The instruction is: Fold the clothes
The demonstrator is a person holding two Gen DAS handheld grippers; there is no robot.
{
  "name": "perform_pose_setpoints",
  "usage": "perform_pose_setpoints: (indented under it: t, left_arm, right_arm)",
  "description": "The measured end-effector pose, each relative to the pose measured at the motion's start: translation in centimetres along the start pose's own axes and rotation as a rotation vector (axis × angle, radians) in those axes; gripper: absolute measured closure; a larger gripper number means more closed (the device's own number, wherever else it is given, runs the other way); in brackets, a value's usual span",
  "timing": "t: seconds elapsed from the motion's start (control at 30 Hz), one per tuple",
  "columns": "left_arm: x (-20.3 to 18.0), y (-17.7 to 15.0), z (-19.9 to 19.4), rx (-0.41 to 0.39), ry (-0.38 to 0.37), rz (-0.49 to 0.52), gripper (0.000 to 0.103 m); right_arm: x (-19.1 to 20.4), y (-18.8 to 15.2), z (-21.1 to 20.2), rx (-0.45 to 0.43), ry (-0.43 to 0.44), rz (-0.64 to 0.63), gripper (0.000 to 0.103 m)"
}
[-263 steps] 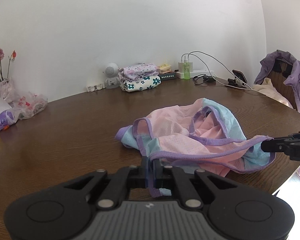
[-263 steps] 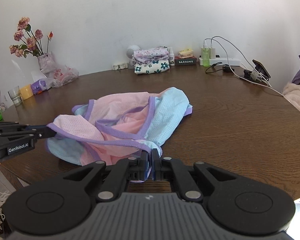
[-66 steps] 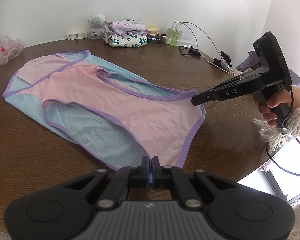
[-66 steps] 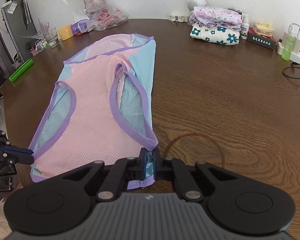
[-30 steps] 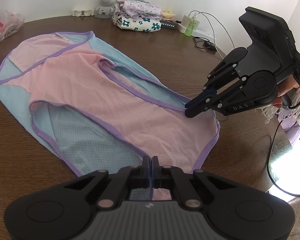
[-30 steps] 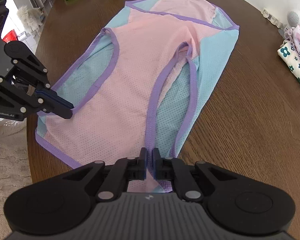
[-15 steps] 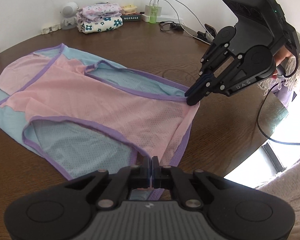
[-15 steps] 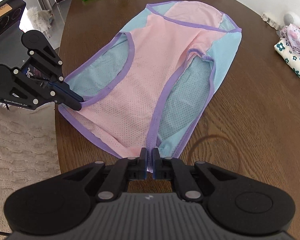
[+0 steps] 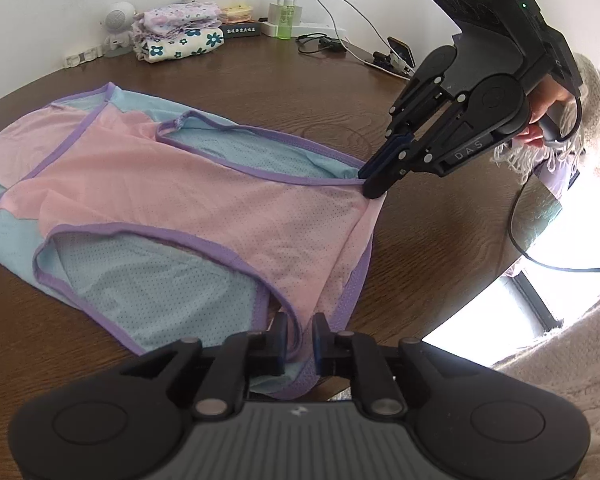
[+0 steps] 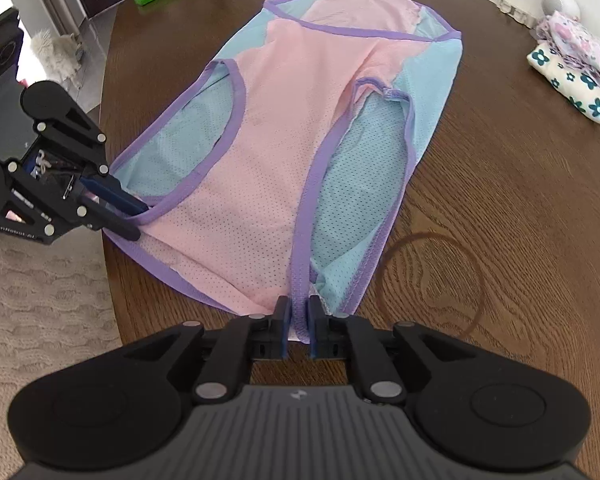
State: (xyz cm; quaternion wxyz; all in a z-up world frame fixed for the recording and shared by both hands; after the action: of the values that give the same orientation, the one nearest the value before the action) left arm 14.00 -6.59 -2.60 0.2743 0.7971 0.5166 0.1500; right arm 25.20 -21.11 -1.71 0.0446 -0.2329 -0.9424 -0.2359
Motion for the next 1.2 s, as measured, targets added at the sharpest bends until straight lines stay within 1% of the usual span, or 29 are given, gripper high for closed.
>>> perform_pose_setpoints:
  t: [0.1,0.2,0.27,0.3,0.4,0.5,0.57,0.63,0.67,0.7,0.73,0.8,0.9,0.97,1.03,1.13,1.2]
  left_arm:
    - [0.4,0.1,-0.5,-0.019,-0.014,-0.026,0.086]
    - [0.3,0.1,0.0,-0.007,-0.023,-0.041,0.086]
    - [0.1,0.0,0.3,-0.001,-0.035,-0.035,0.088]
    - [-0.1,-0.1,0.3,-0.004,-0.040,-0.023,0.102]
    - [-0.7,-0.4,0.0,-0.019,-0.038,0.013,0.103]
    - [-0.6,-0.8,-0.2,-0.022,-0.043,0.008,0.102]
    - [-0.3,-0.7,-0.6,-0.032,-0.052,-0.023,0.100]
    - [0.2,-0.5,-1.2,-0.053,-0.055,-0.061,0.087]
    - [0.7,-0.3,-1.7,-0.073,-0.046,-0.078,0.083]
    - [1.2,-0.1,-2.2,-0.093,-0.036,-0.095,0.076]
    - [1.7,0.1,-2.8,-0.113,-0.027,-0.112,0.070]
    - [3.2,0.3,-3.6,-0.139,0.015,-0.148,0.066]
    - [5.9,0.4,-4.2,-0.156,0.108,-0.202,0.066]
    - [7.8,0.4,-4.2,-0.152,0.173,-0.231,0.066]
    - [9.0,0.4,-4.2,-0.149,0.212,-0.244,0.066]
    - [9.9,0.4,-4.0,-0.155,0.205,-0.231,0.066]
    - [9.7,0.4,-3.6,-0.160,0.203,-0.185,0.067]
  right_arm:
    - [-0.6,0.2,-0.9,-0.058,0.014,0.068,0.092]
    - [-0.7,0.4,-0.9,-0.085,0.029,0.100,0.089]
    - [-0.6,0.5,-0.5,-0.085,0.025,0.104,0.088]
    - [-0.6,0.4,-0.3,-0.084,0.029,0.106,0.088]
    - [-0.3,0.3,0.2,-0.078,0.015,0.098,0.088]
    - [-0.1,0.2,0.7,-0.074,-0.005,0.088,0.088]
    - [-0.1,0.2,0.8,-0.075,-0.012,0.087,0.088]
    - [-0.2,0.3,0.4,-0.095,-0.009,0.109,0.087]
    - [-0.3,0.3,0.0,-0.115,-0.005,0.125,0.086]
    - [-0.2,0.3,-0.5,-0.141,-0.016,0.137,0.084]
    - [-0.2,0.3,-1.1,-0.167,-0.027,0.150,0.077]
    - [0.0,0.3,-2.2,-0.222,-0.048,0.173,0.066]
    - [1.0,0.3,-3.4,-0.291,-0.060,0.200,0.065]
    - [1.9,0.4,-3.4,-0.315,-0.052,0.203,0.065]
    - [2.8,0.5,-2.8,-0.320,-0.046,0.197,0.065]
    - [4.0,0.6,-1.0,-0.309,-0.049,0.204,0.065]
    - [4.7,0.6,0.2,-0.304,-0.053,0.215,0.065]
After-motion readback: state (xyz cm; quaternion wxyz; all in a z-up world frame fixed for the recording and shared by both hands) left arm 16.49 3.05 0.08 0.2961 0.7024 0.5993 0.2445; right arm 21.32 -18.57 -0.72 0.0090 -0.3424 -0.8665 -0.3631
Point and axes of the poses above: each gripper's, at about its wrist camera, not at the fingertips, and z roughly the way its jaws point, x to its left, y to its top, the point moved 5 cm from there along z, roughly the way its jaws point, and after that the axes turned 6 degrees about y, right-handed, at the moved point
